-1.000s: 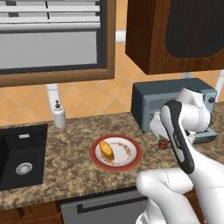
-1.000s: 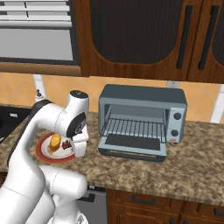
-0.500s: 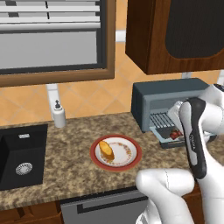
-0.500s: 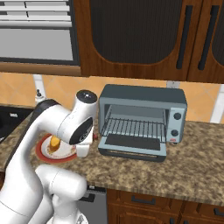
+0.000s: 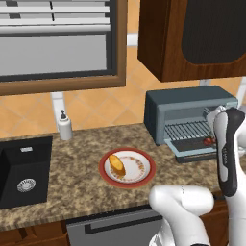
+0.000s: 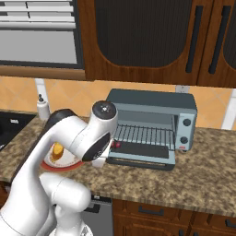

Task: Pick up the kebab skewer and baguette bread, and place them inside the toaster oven. Close the toaster oven door and start by setting the timer.

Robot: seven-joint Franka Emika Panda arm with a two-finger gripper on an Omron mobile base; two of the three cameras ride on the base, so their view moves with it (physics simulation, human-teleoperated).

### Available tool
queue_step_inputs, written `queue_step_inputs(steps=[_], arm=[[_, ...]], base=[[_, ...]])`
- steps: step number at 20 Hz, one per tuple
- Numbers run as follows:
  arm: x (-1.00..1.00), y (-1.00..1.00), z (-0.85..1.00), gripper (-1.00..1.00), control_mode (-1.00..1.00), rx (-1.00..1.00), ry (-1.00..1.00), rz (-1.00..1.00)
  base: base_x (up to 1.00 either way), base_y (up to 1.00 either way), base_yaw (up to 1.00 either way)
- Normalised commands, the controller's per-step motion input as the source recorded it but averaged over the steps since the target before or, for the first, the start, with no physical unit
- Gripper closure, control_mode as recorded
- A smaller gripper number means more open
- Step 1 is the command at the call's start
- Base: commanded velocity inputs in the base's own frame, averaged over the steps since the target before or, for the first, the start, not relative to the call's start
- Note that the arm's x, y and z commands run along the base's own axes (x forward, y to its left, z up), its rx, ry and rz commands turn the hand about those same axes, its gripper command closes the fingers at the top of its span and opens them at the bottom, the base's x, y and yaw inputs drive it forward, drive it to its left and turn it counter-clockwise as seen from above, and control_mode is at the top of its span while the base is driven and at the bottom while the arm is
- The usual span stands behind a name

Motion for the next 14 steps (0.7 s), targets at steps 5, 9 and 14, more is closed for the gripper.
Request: queue_step_inputs(steps=[5, 9, 14], arm=[[0.25, -0.53, 0.01, 1.0, -1.0, 0.0, -0.09, -0.08], [0.42, -0.18, 0.09, 1.0, -1.0, 0.0, -0.07, -0.02], [0.57, -0.09, 0.08, 1.0, -1.0, 0.0, -0.01, 0.0]], base=[[0.0, 0.0, 0.0], [0.0, 0.0, 0.0], [0.0, 0.0, 0.0]])
